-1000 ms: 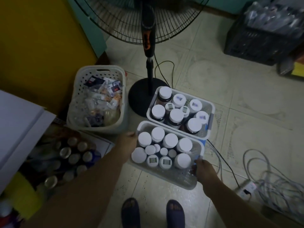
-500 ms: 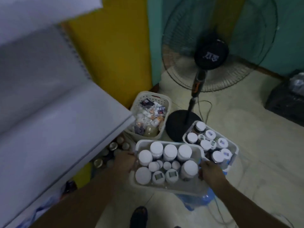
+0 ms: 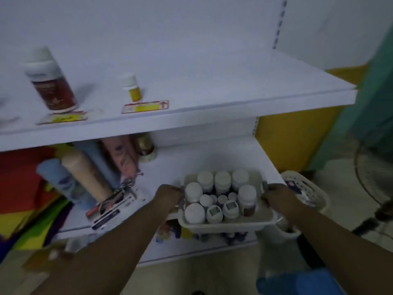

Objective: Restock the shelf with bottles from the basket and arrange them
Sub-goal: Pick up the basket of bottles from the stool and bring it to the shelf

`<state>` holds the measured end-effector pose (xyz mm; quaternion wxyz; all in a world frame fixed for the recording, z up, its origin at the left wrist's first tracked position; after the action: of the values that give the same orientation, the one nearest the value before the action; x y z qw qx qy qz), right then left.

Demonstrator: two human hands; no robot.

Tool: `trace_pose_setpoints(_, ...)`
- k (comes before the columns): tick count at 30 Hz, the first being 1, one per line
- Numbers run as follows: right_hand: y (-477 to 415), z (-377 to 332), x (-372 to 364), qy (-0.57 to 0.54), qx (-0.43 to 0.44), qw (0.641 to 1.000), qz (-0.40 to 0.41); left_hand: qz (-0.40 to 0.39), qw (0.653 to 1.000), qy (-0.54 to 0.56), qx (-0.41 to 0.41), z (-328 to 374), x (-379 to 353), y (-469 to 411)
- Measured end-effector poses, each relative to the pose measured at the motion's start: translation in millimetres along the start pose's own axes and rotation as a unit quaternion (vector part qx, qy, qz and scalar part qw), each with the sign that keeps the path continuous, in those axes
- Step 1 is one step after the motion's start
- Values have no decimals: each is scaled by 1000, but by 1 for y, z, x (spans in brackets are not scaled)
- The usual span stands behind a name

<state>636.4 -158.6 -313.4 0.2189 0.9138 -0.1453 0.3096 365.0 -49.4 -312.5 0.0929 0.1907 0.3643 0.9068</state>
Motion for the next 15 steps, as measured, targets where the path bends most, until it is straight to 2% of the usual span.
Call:
trace_pose_setpoints(7,-64,-78,-59,56,57,994,-68,49,998,27,-3,13,94,-49)
trace_pose_setpoints(10,-88,-92,-81,57,56,994,-74,83,996,-19,-10,12,110,-72)
trace_pose_setpoints(15,-116,-107,-110,15,39,996,-82,87,993,-82,-26,11,128,-97)
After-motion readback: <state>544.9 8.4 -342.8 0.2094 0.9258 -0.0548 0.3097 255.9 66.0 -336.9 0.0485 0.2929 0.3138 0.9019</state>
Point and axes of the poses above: each hand's wrist, its own y-axis away from the middle knuckle, its own x-axis out of the back of the hand, z = x × y, the point moved 1 cm from there along -y, towards the middle knuckle, and after that the axes turned 10 degrees about x, right-handed, at the moved point
